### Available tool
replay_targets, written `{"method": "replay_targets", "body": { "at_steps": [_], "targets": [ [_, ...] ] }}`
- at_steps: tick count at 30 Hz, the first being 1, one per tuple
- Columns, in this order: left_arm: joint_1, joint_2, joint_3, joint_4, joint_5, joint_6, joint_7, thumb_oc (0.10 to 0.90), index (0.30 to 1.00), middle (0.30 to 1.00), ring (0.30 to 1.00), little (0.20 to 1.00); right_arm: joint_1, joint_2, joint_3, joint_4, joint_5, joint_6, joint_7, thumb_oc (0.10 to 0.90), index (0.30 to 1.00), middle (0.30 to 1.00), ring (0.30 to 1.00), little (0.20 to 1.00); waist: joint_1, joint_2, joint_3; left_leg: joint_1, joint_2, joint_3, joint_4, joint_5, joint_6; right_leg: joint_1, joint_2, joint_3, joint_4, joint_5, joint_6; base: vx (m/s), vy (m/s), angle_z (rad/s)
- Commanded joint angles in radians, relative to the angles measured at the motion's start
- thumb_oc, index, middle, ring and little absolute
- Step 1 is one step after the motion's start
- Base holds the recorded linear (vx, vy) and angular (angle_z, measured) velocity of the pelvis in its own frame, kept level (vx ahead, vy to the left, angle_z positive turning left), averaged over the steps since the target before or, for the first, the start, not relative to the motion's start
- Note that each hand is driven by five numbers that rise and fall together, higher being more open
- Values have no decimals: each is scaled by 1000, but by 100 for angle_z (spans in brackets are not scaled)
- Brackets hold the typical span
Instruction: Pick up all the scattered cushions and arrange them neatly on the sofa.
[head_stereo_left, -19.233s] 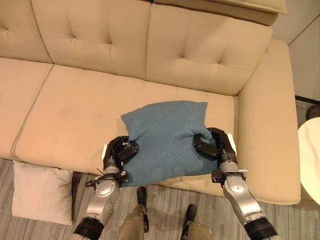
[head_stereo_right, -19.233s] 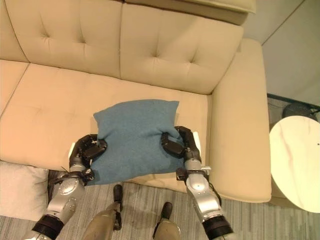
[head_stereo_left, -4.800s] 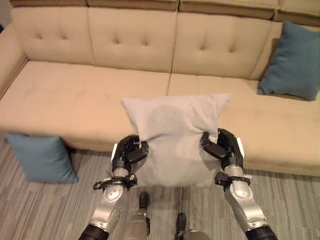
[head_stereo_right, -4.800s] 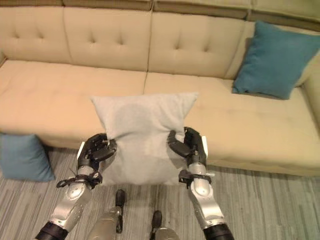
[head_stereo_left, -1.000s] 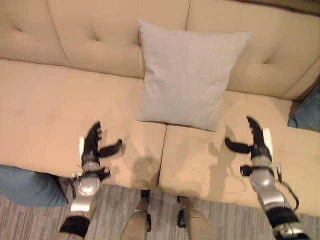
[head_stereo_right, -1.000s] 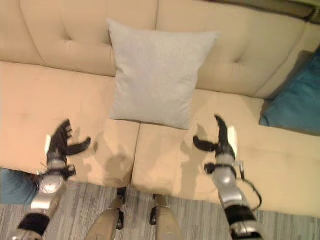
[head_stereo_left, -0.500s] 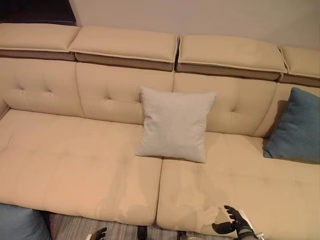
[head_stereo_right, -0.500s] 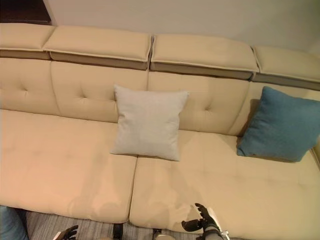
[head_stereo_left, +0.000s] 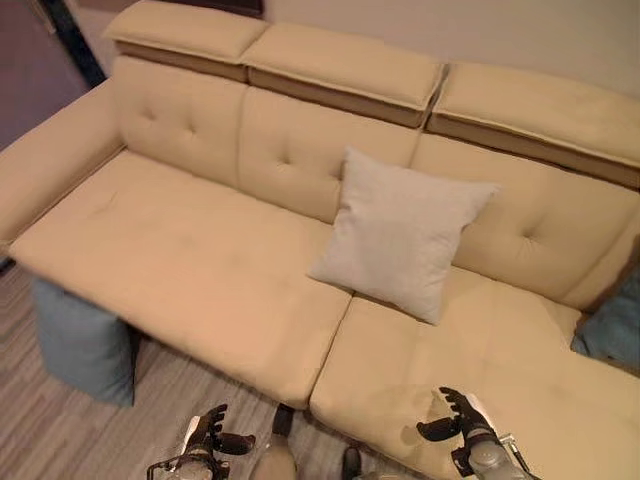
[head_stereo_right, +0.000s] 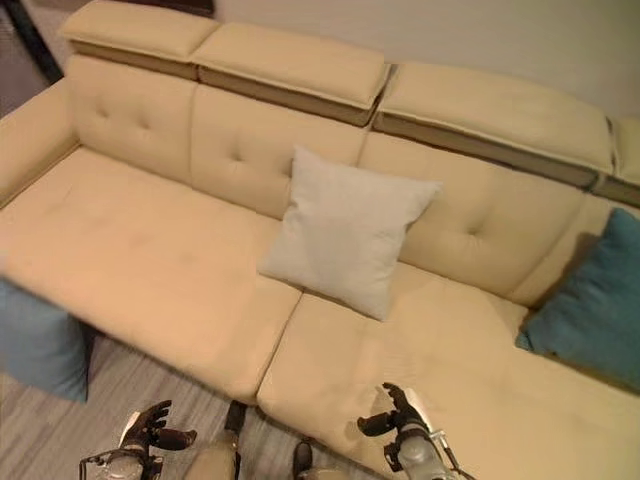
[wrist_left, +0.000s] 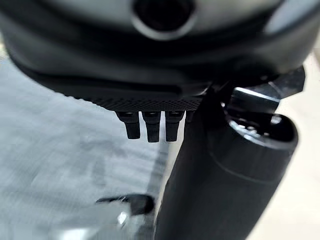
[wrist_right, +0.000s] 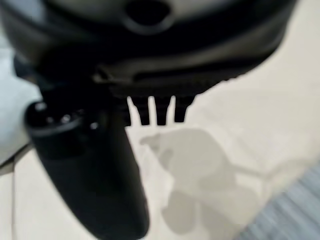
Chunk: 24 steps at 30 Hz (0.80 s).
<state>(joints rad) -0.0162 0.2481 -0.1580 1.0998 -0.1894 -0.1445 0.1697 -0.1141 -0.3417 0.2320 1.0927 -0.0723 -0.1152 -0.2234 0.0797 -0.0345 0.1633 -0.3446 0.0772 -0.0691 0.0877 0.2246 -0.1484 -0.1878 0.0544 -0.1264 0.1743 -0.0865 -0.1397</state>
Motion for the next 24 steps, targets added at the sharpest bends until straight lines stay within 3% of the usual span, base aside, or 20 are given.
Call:
{"method": "replay_targets", "body": {
  "at_steps": [1,4,5,8,10,15,16,18,19,20,21,24],
  "targets": [
    [-13,19,29,-20,1,-35,21,800,900,900,900,900,26,-41,-29,-10,21,-3,-30,800,900,900,900,900,-69,-52,-6,39,-42,116,36,-174,77,139,-95,-6,-242,38,207,-215,-73,101],
    [-7,15,32,-4,17,-29,18,800,900,900,900,900,36,-37,-35,-3,28,-7,-26,800,900,900,900,900,-90,-72,1,74,-34,168,147,-263,85,126,-129,-71,-232,50,197,-183,-26,166],
    [-4,12,28,6,29,-24,15,800,900,900,900,900,40,-35,-40,-1,31,-8,-21,800,900,900,900,900,-105,-78,-2,115,-5,217,164,-298,86,126,-146,-121,-230,55,197,-141,63,102],
    [-7,14,32,6,33,-22,11,800,900,900,900,900,42,-32,-43,1,35,-6,-15,800,900,900,900,900,-118,-74,-11,188,28,264,121,-304,73,131,-164,-173,-228,60,205,-51,113,99],
    [-6,10,31,16,50,-19,13,800,900,900,900,900,31,-26,-37,-2,26,-5,-15,800,900,900,900,900,-112,-65,-23,236,-19,227,15,-301,79,128,-178,-208,-213,79,224,-39,229,72],
    [2,32,53,27,62,-9,8,800,900,900,900,900,13,-6,-14,-17,1,7,-11,800,900,900,900,900,-83,-73,-29,263,-63,160,-90,-273,106,108,-199,-219,-146,66,238,-19,142,35],
    [2,40,58,29,60,-7,8,800,900,900,900,900,15,-1,-15,-33,2,5,-12,800,900,900,900,900,-76,-74,-27,265,-66,144,-101,-269,109,102,-201,-212,-126,60,240,-18,75,40],
    [-4,55,61,34,55,-4,12,800,900,900,900,900,14,9,-11,-56,5,7,-10,800,900,900,900,900,-87,-80,-19,271,-74,98,-107,-265,117,70,-174,-119,-83,53,239,-12,39,51],
    [-5,55,61,34,55,-4,12,800,900,900,900,900,14,9,-11,-56,5,7,-10,800,900,900,900,900,-88,-80,-21,267,-75,98,-107,-263,117,67,-175,-120,-84,55,239,15,74,114],
    [0,62,68,47,51,-5,16,800,900,900,900,900,18,15,2,-60,6,7,-8,800,900,900,900,900,-93,-81,-19,270,-88,65,-112,-257,123,56,-133,-15,-81,50,246,21,64,117],
    [0,63,70,53,51,-4,19,800,900,900,900,900,16,18,12,-63,1,8,-8,800,900,900,900,900,-88,-80,-17,272,-92,47,-119,-252,123,48,-112,14,-77,47,246,33,55,129],
    [-8,69,69,74,53,-6,22,800,900,900,900,900,12,15,28,-79,-4,4,-8,800,900,900,900,900,-85,-83,-16,263,-111,-7,-123,-235,122,45,-90,32,-96,51,244,14,-16,86]
  ]
}}
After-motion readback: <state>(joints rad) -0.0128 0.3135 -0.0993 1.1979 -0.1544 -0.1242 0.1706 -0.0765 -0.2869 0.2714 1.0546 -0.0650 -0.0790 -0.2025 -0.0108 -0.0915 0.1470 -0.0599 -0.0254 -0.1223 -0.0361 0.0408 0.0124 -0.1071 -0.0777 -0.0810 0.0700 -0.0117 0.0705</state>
